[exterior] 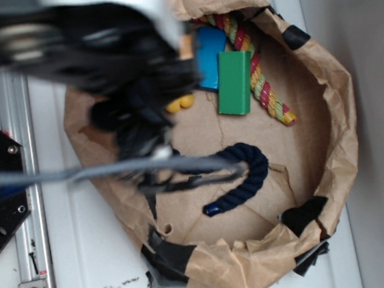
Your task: Grab the yellow duck.
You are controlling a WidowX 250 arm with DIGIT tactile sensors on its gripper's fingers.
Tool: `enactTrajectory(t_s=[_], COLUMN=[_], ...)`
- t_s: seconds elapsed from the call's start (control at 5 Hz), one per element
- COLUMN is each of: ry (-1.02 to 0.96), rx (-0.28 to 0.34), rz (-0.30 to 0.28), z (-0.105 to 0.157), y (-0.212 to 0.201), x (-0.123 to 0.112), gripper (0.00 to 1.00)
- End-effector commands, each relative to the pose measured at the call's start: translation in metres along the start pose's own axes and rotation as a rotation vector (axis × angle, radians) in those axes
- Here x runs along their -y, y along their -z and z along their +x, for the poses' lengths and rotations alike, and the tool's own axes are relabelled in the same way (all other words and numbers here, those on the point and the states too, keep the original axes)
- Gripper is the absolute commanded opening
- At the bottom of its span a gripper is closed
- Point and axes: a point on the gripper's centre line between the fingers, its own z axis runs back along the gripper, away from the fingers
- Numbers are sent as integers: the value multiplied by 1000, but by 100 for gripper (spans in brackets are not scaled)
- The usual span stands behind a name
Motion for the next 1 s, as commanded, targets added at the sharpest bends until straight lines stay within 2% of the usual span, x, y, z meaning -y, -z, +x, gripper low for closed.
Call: enactTrajectory(t_s=[0.0, 0.4, 0.6, 0.8], ry=[-10, -10, -80, -13], rx=[39, 39, 113, 161], rz=[19, 19, 52, 27], z=[5, 5, 7, 15], y=[-9, -9, 16, 34], x=[-6, -6, -23, -29], gripper=[100, 100, 100, 100])
